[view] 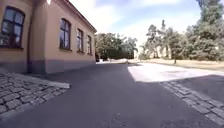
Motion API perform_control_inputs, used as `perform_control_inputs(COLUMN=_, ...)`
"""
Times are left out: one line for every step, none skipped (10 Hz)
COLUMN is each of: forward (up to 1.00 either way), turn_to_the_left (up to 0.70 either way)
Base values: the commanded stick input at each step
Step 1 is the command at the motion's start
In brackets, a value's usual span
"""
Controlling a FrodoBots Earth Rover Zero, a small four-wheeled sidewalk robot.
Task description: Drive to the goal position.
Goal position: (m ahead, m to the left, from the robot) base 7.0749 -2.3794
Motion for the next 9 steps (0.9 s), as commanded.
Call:
perform_control_inputs(forward=0.70, turn_to_the_left=0.00)
perform_control_inputs(forward=0.70, turn_to_the_left=0.00)
perform_control_inputs(forward=0.70, turn_to_the_left=0.00)
perform_control_inputs(forward=0.70, turn_to_the_left=0.00)
perform_control_inputs(forward=0.70, turn_to_the_left=0.00)
perform_control_inputs(forward=0.70, turn_to_the_left=0.00)
perform_control_inputs(forward=0.70, turn_to_the_left=0.00)
perform_control_inputs(forward=0.70, turn_to_the_left=0.00)
perform_control_inputs(forward=0.70, turn_to_the_left=0.00)
